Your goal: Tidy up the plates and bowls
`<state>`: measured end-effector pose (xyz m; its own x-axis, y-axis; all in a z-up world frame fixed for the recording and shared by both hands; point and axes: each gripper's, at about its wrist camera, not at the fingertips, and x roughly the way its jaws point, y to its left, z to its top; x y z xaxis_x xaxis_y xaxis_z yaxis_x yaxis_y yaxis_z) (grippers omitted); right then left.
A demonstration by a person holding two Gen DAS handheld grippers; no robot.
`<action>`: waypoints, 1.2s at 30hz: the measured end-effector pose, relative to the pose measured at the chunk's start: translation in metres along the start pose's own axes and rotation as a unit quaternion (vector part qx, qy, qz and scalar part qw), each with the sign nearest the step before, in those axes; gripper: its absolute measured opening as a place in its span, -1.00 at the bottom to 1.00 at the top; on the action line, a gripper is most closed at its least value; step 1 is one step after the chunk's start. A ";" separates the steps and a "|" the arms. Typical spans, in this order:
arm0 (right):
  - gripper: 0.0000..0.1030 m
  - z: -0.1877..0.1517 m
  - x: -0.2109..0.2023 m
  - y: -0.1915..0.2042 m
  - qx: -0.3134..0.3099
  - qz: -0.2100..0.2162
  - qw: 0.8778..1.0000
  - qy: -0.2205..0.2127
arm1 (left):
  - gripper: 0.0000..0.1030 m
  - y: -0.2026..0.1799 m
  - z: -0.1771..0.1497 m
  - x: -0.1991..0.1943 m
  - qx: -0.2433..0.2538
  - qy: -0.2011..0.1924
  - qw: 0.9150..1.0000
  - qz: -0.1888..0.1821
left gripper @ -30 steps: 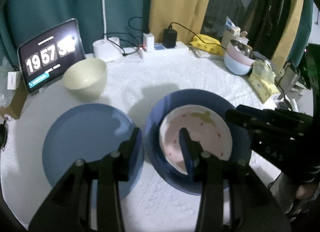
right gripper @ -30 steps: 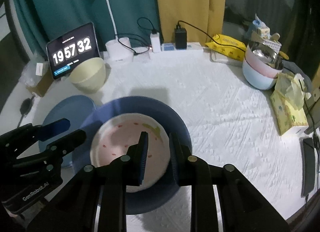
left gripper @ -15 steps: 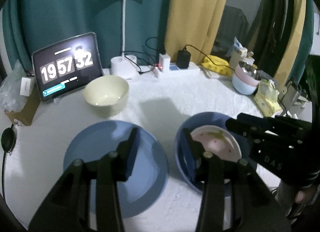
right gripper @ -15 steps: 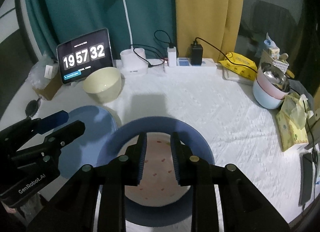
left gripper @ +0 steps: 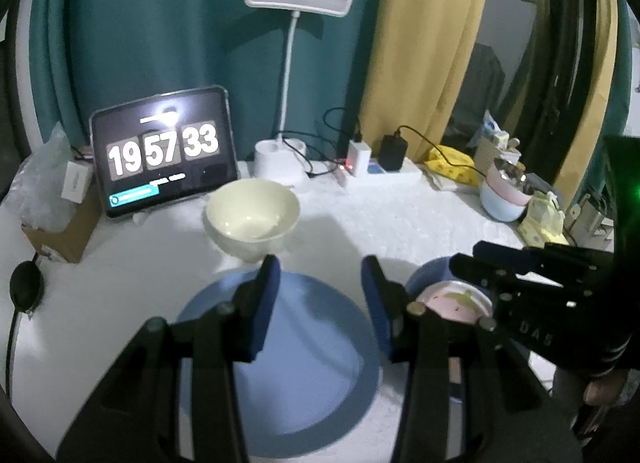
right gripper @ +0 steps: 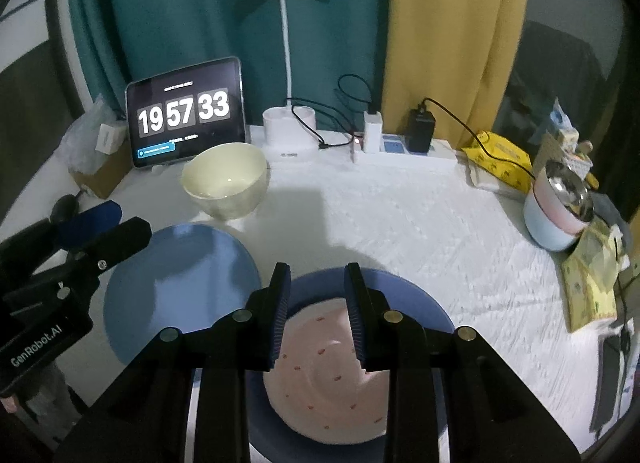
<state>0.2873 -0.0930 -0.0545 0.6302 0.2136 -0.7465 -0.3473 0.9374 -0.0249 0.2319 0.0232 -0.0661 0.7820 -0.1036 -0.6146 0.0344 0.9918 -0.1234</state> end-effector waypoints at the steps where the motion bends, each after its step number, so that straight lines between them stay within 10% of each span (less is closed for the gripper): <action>1: -0.43 0.001 0.001 0.002 -0.005 -0.003 1.000 -0.002 | -0.15 0.002 0.001 0.000 0.000 -0.002 1.000 0.001; 25: -0.10 0.053 0.054 0.051 -0.040 0.003 0.998 -0.057 | -0.15 0.093 0.028 0.042 -0.030 -0.007 0.999 0.018; 36: -0.10 0.075 0.114 0.062 0.004 0.011 1.000 0.001 | -0.15 0.127 0.035 0.089 -0.045 0.011 0.999 0.005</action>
<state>0.3895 0.0102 -0.0910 0.6212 0.2336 -0.7480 -0.3555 0.9347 -0.0033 0.3277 0.1429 -0.1090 0.7684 -0.0967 -0.6326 -0.0303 0.9819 -0.1869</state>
